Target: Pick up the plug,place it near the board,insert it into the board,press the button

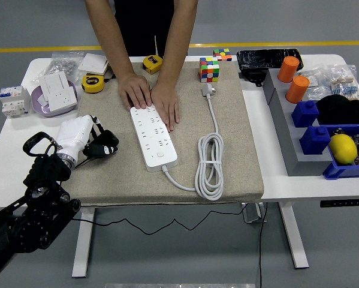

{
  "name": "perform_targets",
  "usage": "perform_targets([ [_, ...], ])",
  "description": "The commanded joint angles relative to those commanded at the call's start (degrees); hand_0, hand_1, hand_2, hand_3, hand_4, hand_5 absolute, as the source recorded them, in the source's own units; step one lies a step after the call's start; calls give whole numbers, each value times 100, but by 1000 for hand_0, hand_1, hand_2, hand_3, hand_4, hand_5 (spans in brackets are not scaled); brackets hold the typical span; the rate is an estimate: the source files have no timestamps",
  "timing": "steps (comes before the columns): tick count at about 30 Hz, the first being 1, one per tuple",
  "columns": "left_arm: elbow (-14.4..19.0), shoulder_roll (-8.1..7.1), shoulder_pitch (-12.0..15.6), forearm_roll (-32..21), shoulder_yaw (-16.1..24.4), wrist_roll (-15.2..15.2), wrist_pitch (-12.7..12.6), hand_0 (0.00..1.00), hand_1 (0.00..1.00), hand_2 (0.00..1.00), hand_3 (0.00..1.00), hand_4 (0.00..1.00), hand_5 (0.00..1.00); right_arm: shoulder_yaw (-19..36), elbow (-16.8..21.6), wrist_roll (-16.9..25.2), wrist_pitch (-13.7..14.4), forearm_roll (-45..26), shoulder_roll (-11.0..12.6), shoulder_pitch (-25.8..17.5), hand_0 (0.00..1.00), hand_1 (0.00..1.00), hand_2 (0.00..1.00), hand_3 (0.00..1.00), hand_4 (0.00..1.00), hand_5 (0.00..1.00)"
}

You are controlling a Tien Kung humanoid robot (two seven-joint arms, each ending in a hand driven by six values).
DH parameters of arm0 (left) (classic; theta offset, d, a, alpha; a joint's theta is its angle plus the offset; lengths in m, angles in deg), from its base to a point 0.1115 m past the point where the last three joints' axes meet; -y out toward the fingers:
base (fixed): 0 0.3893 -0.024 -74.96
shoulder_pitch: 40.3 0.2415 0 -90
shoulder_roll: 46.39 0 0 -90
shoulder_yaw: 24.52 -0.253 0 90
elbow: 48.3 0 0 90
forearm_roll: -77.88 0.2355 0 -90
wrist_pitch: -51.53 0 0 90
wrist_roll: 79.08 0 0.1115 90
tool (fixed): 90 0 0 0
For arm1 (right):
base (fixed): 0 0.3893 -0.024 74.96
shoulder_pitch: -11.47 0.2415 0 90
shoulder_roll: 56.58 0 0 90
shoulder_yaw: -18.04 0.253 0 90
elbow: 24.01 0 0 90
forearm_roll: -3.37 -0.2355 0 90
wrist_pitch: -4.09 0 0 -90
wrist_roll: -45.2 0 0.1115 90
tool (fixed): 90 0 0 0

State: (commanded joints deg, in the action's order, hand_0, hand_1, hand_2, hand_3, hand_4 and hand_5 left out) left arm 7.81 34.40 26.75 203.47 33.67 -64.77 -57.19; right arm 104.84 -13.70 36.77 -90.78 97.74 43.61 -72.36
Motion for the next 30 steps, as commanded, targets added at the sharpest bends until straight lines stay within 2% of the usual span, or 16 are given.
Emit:
perform_targets([
  [1,-4,0,-2,-5,-3,-4,1,269,186,255,299,958,255,-3,0,2,1,-3,0,3,998,852,799,812,998,979],
  [6,34,-19,-2,-35,3,-78,-84,269,186,255,299,958,255,6,0,11,22,-10,-1,15,998,852,799,812,998,979],
  [7,58,-27,-8,-30,6,-93,-105,248,158,233,277,804,262,13,0,11,24,-6,0,16,998,852,798,809,998,975],
  [12,231,-118,-101,-253,-84,-162,-126,248,158,233,277,804,262,-2,0,10,32,-30,3,33,998,852,798,809,998,975],
  [13,310,-147,-144,-328,-108,-182,-130,254,161,231,277,765,259,-13,0,12,34,-41,5,39,998,852,797,810,998,973],
  [18,546,-279,-438,-480,-283,-388,-109,254,161,231,277,765,259,-52,0,19,40,-77,7,56,998,852,797,810,998,973],
  [22,546,-463,-839,-683,-801,-788,1,254,163,227,275,751,245,-75,0,20,44,-92,16,72,998,852,797,809,998,971],
  [25,442,-564,-1218,-780,-1354,-979,118,262,165,226,270,750,223,-102,0,18,43,-100,25,95,998,852,796,809,998,970],
  [27,385,-577,-1425,-801,-1701,-1037,142,262,165,226,270,750,223,-127,0,23,43,-112,32,108,998,852,796,809,998,970],
  [30,224,-518,-1646,-706,-2004,-1112,121,262,165,226,270,750,223,-135,0,20,38,-100,37,125,998,852,796,809,998,970],
])
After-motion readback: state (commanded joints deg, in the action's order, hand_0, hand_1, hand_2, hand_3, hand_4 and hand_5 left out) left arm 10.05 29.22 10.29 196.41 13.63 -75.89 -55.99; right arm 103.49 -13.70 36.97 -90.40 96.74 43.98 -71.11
